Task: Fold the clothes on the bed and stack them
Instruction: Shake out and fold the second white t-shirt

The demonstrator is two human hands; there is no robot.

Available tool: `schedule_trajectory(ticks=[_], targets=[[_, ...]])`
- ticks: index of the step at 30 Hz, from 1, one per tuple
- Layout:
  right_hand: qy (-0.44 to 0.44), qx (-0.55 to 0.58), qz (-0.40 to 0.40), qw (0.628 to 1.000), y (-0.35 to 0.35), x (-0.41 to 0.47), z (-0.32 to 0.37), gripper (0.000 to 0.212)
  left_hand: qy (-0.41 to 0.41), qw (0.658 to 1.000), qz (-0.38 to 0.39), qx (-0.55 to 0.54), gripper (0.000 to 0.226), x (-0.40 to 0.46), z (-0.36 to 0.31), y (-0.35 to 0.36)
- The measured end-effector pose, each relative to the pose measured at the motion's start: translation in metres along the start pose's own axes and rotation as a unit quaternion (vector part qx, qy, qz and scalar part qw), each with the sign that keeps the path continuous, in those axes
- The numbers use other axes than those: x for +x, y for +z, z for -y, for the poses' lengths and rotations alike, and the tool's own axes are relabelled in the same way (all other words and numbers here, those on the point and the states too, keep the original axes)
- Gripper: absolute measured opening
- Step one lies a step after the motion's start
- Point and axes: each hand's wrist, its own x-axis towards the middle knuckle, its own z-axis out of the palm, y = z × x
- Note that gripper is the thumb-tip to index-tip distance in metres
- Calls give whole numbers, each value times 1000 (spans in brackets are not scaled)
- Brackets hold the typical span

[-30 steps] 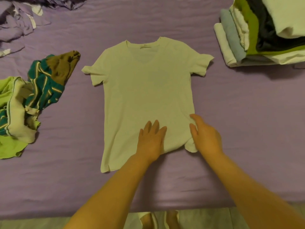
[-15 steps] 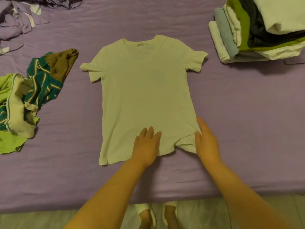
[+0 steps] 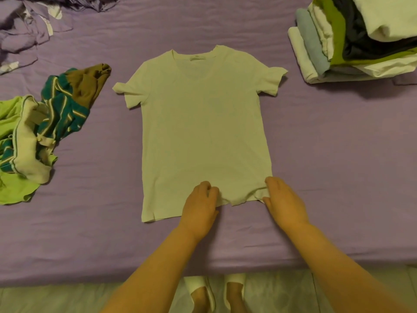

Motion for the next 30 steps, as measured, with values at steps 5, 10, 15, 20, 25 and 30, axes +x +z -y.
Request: schedule_trajectory(ticks=[5, 10, 15, 20, 25, 30], targets=[[-115, -46, -24, 992, 0, 0, -11, 46, 28, 998, 1, 52, 54, 6, 5, 4], [-227, -19, -39, 973, 12, 16, 12, 47, 14, 1000, -27, 8, 50, 14, 17, 8], [-167, 62, -43, 983, 19, 35, 24, 17, -4, 996, -23, -90, 9, 33, 32, 0], [-44, 189, -21, 981, 9, 48, 30, 15, -142, 944, 30, -298, 12, 44, 41, -25], [-67, 163, -38, 984, 9, 46, 36, 12, -166, 931, 33, -324, 8, 44, 43, -24], [-179, 97, -18, 979, 22, 42, 43, 38, -133, 949, 54, -279, 21, 46, 43, -20]])
